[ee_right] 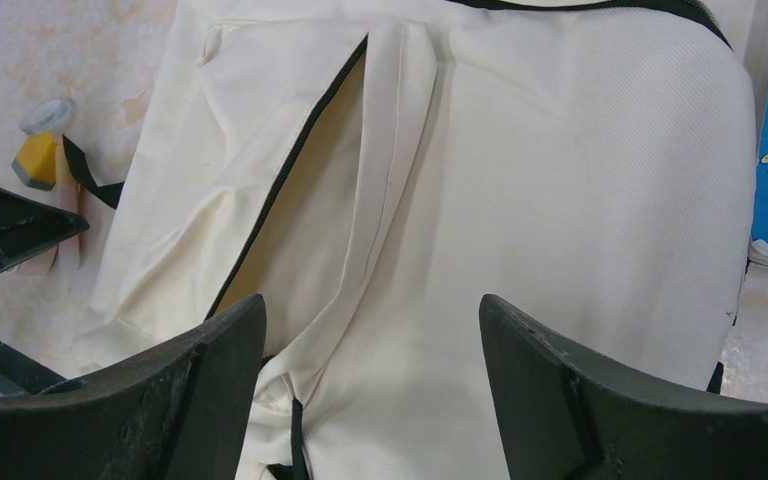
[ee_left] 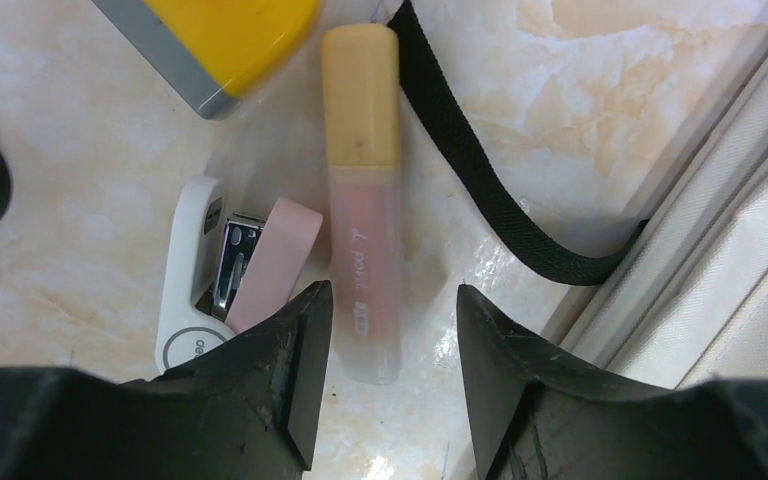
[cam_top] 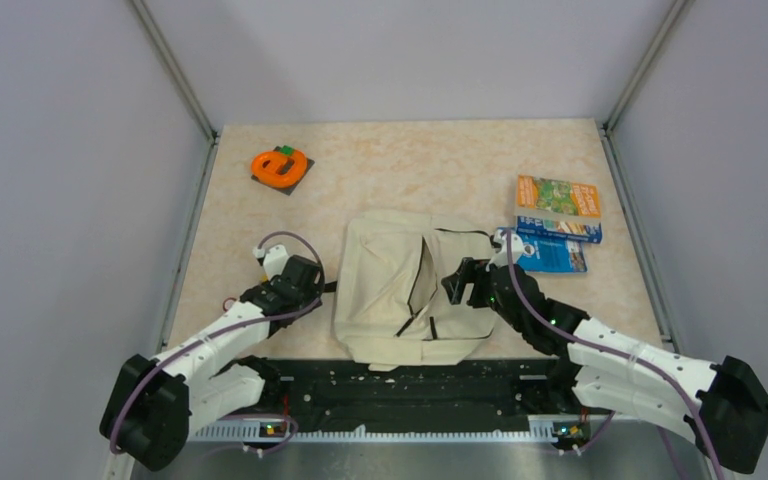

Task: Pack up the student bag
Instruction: Pick up the stationery from the center of the board.

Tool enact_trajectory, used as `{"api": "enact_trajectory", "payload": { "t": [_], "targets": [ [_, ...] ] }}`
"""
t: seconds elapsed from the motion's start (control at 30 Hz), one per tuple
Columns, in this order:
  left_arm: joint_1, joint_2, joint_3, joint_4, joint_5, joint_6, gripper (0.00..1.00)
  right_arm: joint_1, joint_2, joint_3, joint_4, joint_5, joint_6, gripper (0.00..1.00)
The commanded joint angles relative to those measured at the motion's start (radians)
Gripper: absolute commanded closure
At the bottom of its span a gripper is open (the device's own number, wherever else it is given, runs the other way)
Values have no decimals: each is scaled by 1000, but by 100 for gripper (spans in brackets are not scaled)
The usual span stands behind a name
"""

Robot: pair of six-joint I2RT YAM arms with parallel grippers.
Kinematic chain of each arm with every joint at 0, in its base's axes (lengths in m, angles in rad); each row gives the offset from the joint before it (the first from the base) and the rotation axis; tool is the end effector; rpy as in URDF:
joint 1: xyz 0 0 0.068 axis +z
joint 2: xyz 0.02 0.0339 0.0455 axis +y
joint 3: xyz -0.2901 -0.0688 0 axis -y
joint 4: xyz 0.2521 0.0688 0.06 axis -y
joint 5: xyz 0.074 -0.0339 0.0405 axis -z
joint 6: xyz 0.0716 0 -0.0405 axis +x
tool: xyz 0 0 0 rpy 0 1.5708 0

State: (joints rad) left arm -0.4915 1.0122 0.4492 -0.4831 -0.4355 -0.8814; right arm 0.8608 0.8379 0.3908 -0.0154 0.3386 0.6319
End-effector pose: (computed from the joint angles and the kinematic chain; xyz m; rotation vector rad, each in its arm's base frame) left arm 0.1739 -0.0588 0.1555 -0.6221 2.3935 0.0023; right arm 0.1522 0.1406 0.2111 -0.0187 2.0580 0.6031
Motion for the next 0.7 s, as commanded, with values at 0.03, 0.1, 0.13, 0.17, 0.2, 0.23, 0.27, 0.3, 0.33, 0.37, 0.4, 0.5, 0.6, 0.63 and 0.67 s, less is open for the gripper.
{"api": "enact_trajectory", "payload": {
  "t": [0.03, 0.1, 0.13, 0.17, 0.2, 0.23, 0.27, 0.3, 0.33, 0.37, 0.4, 0.5, 0.6, 0.63, 0.67],
  "targets": [
    [4, -1, -23, 55, -22, -25, 48, -12, 1, 5, 19, 14, 0, 23],
    [4, -1, -27, 62, -17, -24, 51, -12, 6, 3, 22, 14, 0, 23],
    [4, 1, -27, 64, -16, -24, 53, -12, 9, 3, 24, 12, 1, 24],
    [4, 3, -28, 66, -15, -21, 54, -12, 12, 3, 26, 11, 2, 24],
    [4, 8, -27, 66, -12, -20, 54, -12, 17, 4, 28, 11, 3, 24],
    [5, 12, -25, 66, -11, -18, 54, -11, 21, 4, 30, 8, 3, 24],
    [5, 17, -23, 65, -10, -16, 54, -12, 25, 6, 33, 5, 3, 24],
    [4, 22, -21, 66, -7, -15, 54, -12, 30, 6, 34, 3, 2, 24],
    [4, 28, -19, 66, -4, -14, 54, -13, 32, 6, 37, 0, 2, 24],
    [4, 35, -17, 68, -3, -13, 54, -12, 34, 6, 39, -1, 2, 24],
    [4, 39, -15, 70, 1, -13, 54, -12, 36, 8, 41, -2, 2, 24],
    [4, 43, -15, 78, 6, -13, 56, -12, 38, 10, 43, -3, 3, 24],
    [4, 38, -16, 75, 3, -14, 63, -12, 38, 13, 42, -4, -1, 24],
    [4, 34, -17, 75, 2, -13, 65, -12, 39, 14, 42, -4, -2, 24],
    [4, 29, -17, 76, 1, -13, 68, -12, 37, 14, 42, -4, -2, 24]
  ]
}}
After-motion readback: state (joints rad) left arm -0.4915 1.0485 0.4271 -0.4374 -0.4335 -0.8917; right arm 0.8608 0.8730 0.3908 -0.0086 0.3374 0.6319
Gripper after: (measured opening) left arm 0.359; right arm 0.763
